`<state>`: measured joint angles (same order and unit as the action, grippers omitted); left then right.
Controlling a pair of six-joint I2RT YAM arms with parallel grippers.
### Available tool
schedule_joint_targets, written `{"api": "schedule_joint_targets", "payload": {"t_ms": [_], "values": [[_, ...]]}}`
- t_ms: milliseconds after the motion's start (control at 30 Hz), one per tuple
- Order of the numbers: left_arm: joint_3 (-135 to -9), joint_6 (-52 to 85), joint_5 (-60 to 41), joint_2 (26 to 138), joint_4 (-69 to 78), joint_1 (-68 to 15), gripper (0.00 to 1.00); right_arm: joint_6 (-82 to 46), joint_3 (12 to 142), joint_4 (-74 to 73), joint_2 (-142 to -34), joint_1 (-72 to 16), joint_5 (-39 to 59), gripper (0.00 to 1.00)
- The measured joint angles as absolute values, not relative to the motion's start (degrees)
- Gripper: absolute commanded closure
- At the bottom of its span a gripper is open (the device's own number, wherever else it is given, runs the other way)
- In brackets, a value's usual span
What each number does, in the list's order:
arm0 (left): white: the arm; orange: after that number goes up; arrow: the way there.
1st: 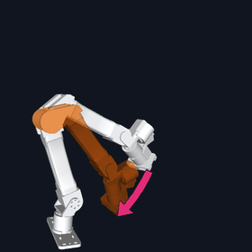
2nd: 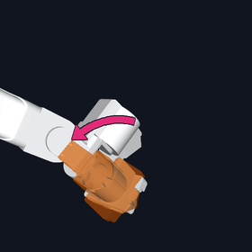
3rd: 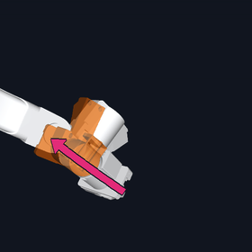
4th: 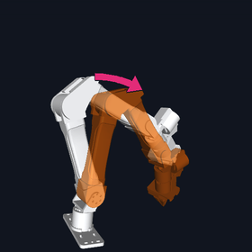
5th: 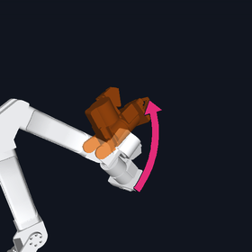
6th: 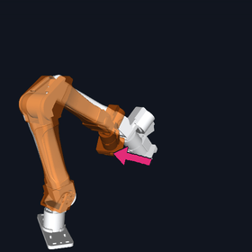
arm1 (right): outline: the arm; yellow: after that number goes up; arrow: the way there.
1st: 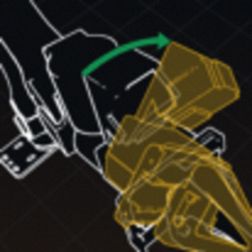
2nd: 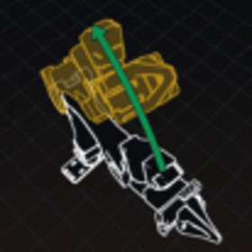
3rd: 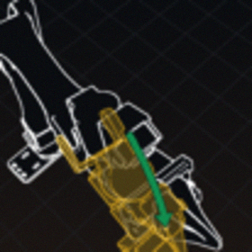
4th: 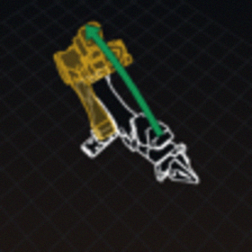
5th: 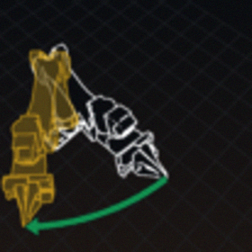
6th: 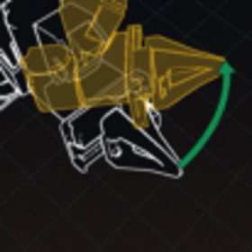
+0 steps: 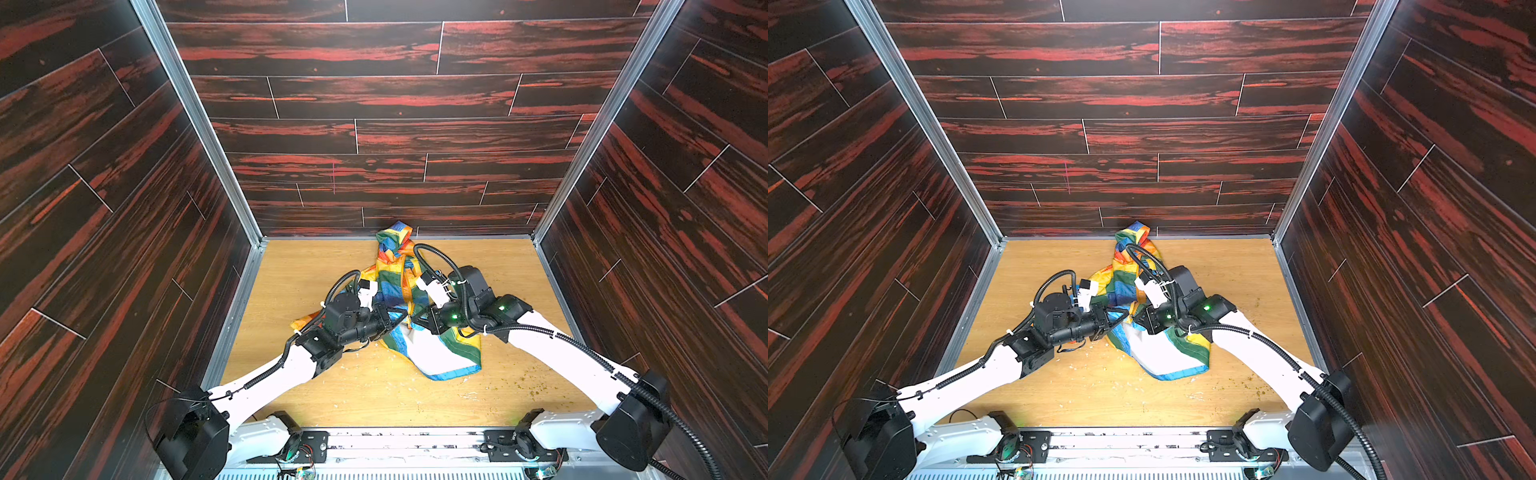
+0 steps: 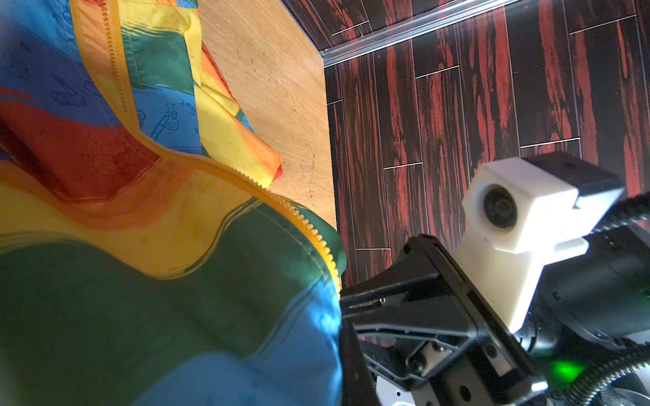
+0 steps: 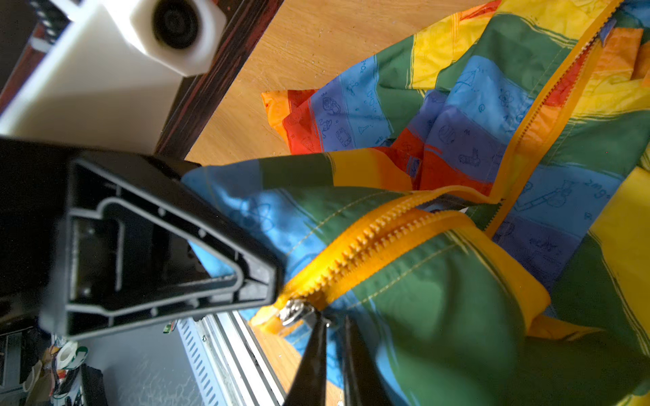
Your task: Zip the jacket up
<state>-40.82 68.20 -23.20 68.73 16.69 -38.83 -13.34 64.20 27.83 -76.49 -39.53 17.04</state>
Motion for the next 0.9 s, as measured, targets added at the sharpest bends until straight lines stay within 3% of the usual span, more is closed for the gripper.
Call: {"api": "schedule_joint_targets", "payload": {"t_ms": [367,900], "values": [[-40.82,68.18,-23.68,69.38,16.78,-38.83,1.00,-16.64,61.23,26.33,-71.61,-39.13,16.51,0.59],[-40.25,68.88,-24.53,70.70,20.84,-38.83,1.00,-33.15,56.51,20.49,-66.59,-38.19,21.15,0.51]]}}
